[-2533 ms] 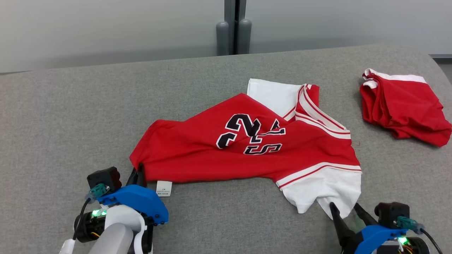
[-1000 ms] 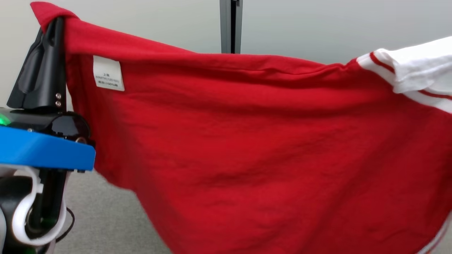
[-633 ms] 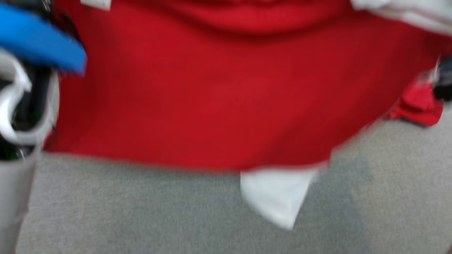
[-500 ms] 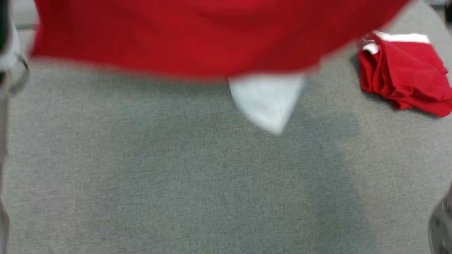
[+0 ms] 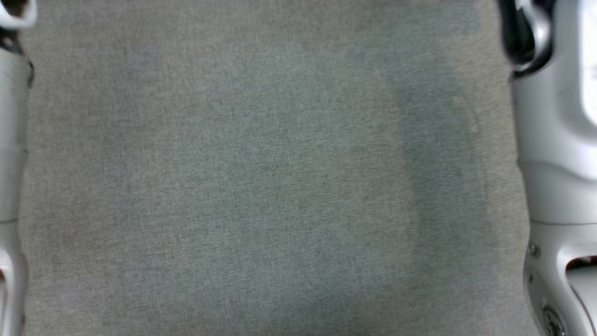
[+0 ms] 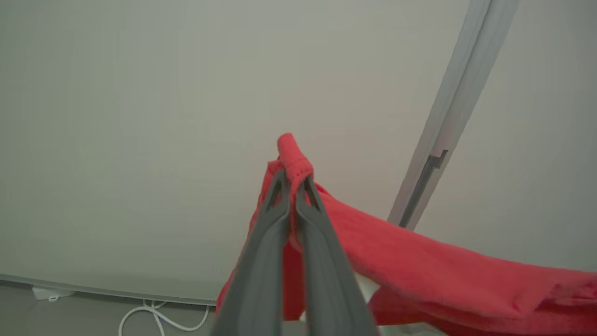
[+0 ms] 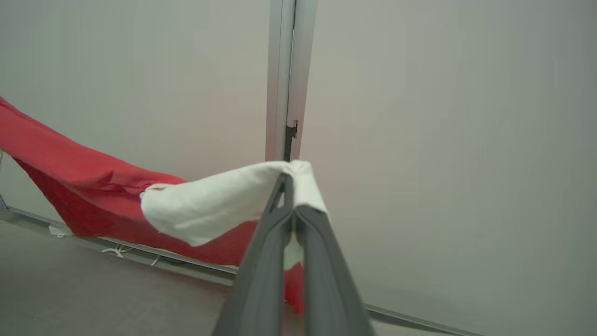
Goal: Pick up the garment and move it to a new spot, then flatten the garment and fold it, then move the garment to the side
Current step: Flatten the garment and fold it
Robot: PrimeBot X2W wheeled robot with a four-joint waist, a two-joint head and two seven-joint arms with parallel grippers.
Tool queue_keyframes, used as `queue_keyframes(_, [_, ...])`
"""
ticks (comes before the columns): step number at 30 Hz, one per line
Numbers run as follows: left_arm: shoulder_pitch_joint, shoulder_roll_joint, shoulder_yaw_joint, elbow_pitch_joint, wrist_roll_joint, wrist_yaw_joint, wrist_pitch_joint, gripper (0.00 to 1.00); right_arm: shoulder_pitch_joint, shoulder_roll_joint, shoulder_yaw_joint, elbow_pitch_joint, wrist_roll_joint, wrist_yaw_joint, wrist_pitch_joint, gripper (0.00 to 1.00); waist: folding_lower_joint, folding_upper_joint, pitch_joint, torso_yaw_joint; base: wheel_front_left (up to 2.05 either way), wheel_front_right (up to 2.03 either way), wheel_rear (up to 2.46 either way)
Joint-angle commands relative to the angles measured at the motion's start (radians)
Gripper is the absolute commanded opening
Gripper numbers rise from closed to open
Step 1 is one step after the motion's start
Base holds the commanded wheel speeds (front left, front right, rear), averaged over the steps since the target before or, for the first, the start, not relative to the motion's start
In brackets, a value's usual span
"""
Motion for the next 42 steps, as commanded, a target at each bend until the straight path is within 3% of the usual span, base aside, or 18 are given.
queue_keyframes(1, [0.015, -0.008, 0.008, 0.024, -0.008, -0.012, -0.027, 0.0, 0.02, 0.005, 0.008, 0.027, 0.005, 0.0, -0.027, 0.0, -0.0004, -0.0006, 0.03, 0.02, 0.0, 0.0, 0.0])
queue_keyframes(11, [0.117, -0.068, 0.004, 0.192, -0.064, -0.096, -0.141, 0.0, 0.1, 0.008, 0.047, 0.171, 0.041, 0.0, -0.152, 0.0, -0.0004, -0.0006, -0.003, 0.034, 0.0, 0.0, 0.0])
queue_keyframes(23, [0.335, -0.104, -0.023, 0.186, -0.101, -0.146, -0.177, 0.0, 0.368, -0.045, 0.036, 0.088, 0.112, 0.0, -0.116, 0.0, -0.0004, -0.0006, -0.212, 0.087, 0.0, 0.0, 0.0])
queue_keyframes(28, [0.513, -0.119, -0.041, 0.1, -0.122, -0.152, -0.175, 0.0, 0.571, -0.079, 0.009, -0.065, 0.159, 0.0, -0.046, 0.0, -0.0004, -0.0006, -0.303, 0.115, 0.0, 0.0, 0.0])
queue_keyframes(31, [0.631, -0.114, -0.046, 0.018, -0.138, -0.133, -0.169, 0.0, 0.719, -0.084, -0.012, -0.198, 0.18, 0.0, 0.011, 0.0, -0.0004, -0.0006, -0.349, 0.124, 0.0, 0.0, 0.0])
queue_keyframes(42, [1.072, -0.09, -0.023, -0.348, -0.216, 0.012, -0.093, 0.0, 1.248, -0.025, -0.086, -0.718, 0.144, 0.0, 0.245, 0.0, -0.0004, -0.0006, -0.441, 0.124, 0.0, 0.0, 0.0])
